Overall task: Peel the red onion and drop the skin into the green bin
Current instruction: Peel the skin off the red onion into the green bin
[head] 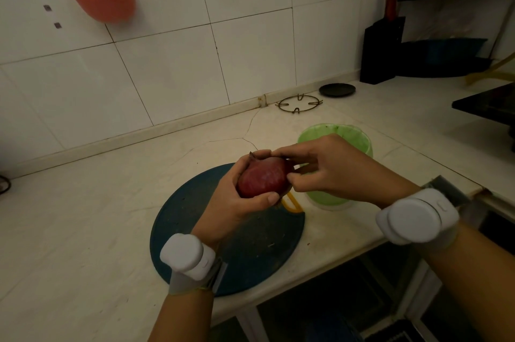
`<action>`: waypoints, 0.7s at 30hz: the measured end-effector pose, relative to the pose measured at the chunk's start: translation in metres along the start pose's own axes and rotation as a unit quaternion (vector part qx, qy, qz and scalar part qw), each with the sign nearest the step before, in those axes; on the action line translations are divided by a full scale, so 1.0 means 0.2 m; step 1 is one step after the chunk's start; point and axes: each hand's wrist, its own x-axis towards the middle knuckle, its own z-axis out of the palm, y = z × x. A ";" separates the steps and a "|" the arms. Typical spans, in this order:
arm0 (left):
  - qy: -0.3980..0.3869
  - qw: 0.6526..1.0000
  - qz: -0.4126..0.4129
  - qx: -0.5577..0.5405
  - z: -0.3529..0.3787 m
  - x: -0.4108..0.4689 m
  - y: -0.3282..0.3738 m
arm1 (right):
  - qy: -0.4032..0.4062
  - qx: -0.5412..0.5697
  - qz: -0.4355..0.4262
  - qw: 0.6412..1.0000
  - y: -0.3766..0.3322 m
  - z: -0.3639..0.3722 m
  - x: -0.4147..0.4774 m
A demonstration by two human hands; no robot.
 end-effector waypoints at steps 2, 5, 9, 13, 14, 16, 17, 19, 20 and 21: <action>0.006 1.000 0.000 -0.009 0.00 0.00 0.01 | 0.002 0.005 -0.015 1.000 0.00 0.01 0.00; 0.031 0.999 -0.007 -0.033 0.00 -0.01 0.02 | 0.031 0.008 -0.039 0.999 0.00 0.03 -0.01; 0.048 0.998 0.013 -0.039 -0.01 -0.01 0.03 | 0.064 0.074 -0.040 0.994 -0.02 0.05 0.00; 0.038 0.997 0.028 -0.058 -0.02 -0.02 0.05 | 0.067 0.091 -0.049 0.992 -0.03 0.05 0.00; 0.037 0.997 0.029 -0.058 -0.02 -0.02 0.05 | 0.066 0.089 -0.052 0.993 -0.03 0.04 0.00; 0.033 0.997 0.029 -0.058 -0.03 -0.02 0.05 | 0.068 0.082 -0.063 0.992 -0.03 0.04 0.00; 0.027 0.997 0.029 -0.060 -0.03 -0.02 0.05 | 0.070 0.078 -0.071 0.992 -0.02 0.05 0.00; 0.015 0.996 0.030 -0.078 -0.04 -0.03 0.05 | 0.074 0.067 -0.091 0.991 -0.01 0.05 -0.01; 0.012 0.995 0.031 -0.091 -0.04 -0.03 0.05 | 0.075 0.055 -0.103 0.990 -0.01 0.06 -0.01; 0.011 0.994 0.031 -0.103 -0.04 -0.03 0.05 | 0.076 0.037 -0.117 0.990 -0.01 0.06 -0.01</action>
